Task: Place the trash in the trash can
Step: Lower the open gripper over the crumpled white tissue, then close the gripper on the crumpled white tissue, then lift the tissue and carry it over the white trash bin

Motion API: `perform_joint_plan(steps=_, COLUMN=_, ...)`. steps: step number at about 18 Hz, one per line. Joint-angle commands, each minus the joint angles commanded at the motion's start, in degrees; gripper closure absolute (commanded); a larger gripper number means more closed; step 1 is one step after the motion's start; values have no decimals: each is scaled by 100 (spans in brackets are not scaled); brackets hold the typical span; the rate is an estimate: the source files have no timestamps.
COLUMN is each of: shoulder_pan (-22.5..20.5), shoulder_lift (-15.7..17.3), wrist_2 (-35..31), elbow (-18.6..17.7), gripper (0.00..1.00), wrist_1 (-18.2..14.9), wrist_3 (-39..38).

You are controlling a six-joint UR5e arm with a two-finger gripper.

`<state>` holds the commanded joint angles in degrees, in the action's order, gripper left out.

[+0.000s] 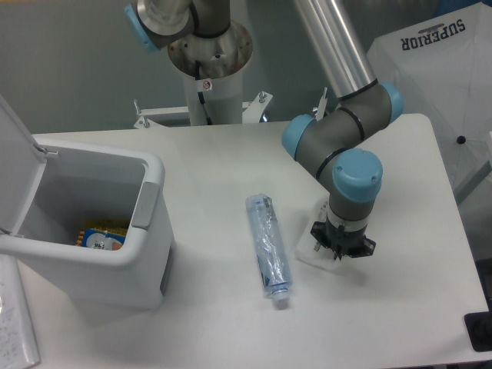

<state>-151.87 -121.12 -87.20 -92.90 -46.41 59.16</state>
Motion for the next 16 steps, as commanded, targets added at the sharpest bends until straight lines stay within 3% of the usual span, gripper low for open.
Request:
perform_joint_plan(steps=9, shoulder_pan=-115, shoulder_lift=282, wrist_2=1835, elbow=668, gripper=100, wrist_1=0, wrist_3=-1809)
perform_joint_plan(steps=16, shoulder_pan=26, shoulder_lift=554, wrist_2=2883, elbow=931, gripper=100, wrist_1=9, wrist_3=-3444)
